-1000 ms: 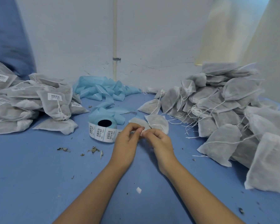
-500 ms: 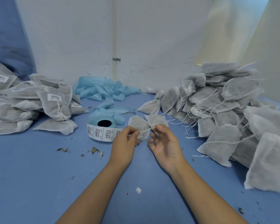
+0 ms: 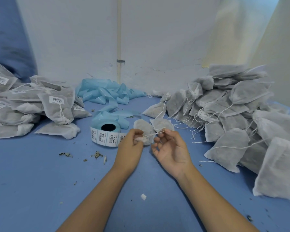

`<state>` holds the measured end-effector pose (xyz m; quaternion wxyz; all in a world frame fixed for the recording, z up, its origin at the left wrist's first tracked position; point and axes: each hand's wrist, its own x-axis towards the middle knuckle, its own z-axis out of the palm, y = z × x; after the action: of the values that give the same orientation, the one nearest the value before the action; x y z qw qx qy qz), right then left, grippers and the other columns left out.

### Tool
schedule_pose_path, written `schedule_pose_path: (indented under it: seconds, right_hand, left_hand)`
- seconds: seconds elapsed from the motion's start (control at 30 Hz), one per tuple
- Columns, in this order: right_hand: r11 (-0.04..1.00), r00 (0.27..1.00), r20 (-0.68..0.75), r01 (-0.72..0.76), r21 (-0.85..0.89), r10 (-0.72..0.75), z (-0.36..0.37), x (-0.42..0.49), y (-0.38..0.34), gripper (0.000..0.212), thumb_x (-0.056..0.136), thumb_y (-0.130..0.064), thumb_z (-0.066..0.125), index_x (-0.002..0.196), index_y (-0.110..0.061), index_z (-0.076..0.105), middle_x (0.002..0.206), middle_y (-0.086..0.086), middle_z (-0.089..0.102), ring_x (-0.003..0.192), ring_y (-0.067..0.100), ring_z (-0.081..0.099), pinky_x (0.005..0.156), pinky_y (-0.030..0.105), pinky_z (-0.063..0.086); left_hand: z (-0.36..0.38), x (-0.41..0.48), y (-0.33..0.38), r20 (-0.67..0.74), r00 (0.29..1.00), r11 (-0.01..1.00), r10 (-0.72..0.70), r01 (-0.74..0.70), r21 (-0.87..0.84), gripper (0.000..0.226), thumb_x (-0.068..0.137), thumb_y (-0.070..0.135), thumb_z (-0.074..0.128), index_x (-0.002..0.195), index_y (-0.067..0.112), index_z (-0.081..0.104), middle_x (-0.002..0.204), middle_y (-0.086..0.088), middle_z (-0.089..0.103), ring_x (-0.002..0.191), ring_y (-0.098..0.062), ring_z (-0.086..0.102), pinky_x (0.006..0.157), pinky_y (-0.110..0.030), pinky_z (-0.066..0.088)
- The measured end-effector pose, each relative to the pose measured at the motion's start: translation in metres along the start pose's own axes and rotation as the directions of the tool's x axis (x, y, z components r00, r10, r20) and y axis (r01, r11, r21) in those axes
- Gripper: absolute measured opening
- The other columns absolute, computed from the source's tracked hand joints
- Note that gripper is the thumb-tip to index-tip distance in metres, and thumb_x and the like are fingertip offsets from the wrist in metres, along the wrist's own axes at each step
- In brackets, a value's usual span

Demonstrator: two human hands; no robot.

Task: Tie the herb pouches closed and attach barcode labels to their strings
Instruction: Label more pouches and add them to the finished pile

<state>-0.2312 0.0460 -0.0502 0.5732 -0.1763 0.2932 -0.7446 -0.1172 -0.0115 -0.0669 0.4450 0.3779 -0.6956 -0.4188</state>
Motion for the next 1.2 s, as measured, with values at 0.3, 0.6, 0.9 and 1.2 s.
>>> schedule_pose_path:
  seconds: [0.3,0.6,0.9,1.2]
  right_hand:
    - [0.992,0.932,0.344,-0.128,0.014,0.115,0.003,-0.008,-0.003,0.032,0.045,-0.014,0.085,0.063,-0.016,0.057,0.065,-0.003,0.049,0.062,0.013,0.052,0.060,0.023,0.045]
    - [0.972,1.000,-0.005,0.017,-0.232,-0.019,0.005,0.000,0.004,0.016,0.080,-0.007,0.059,0.071,-0.021,0.056,0.076,-0.005,0.058,0.070,0.010,0.054,0.063,0.020,0.043]
    - [0.955,0.991,-0.077,0.081,-0.284,-0.107,0.006,0.002,0.012,0.019,0.088,-0.007,0.060,0.074,-0.020,0.055,0.086,-0.001,0.063,0.080,0.014,0.059,0.078,0.025,0.045]
    - [0.945,0.990,-0.055,0.108,-0.308,-0.131,0.012,0.000,0.021,0.017,0.089,-0.008,0.061,0.077,-0.019,0.058,0.077,-0.004,0.066,0.073,0.010,0.061,0.066,0.019,0.050]
  left_hand:
    - [-0.004,-0.005,0.006,-0.182,0.905,0.846,0.384,-0.267,0.461,0.007,0.088,0.008,0.060,0.094,0.011,0.061,0.092,0.002,0.062,0.093,-0.017,0.054,0.075,-0.029,0.040]
    - [-0.008,0.005,0.031,-0.412,0.911,0.910,-0.018,-0.156,-0.384,0.015,0.100,0.023,0.045,0.088,0.032,0.042,0.073,0.005,0.052,0.069,-0.006,0.051,0.074,-0.031,0.048]
    - [-0.013,0.010,0.032,-0.182,0.960,0.711,-0.212,0.023,-0.703,0.023,0.093,0.012,0.045,0.080,0.019,0.063,0.075,0.007,0.064,0.073,-0.009,0.061,0.062,-0.017,0.053]
    - [0.003,0.000,0.022,-0.173,0.984,0.864,-0.043,-0.050,-0.502,0.028,0.088,0.012,0.064,0.102,0.025,0.043,0.111,-0.006,0.061,0.101,-0.016,0.062,0.086,-0.021,0.050]
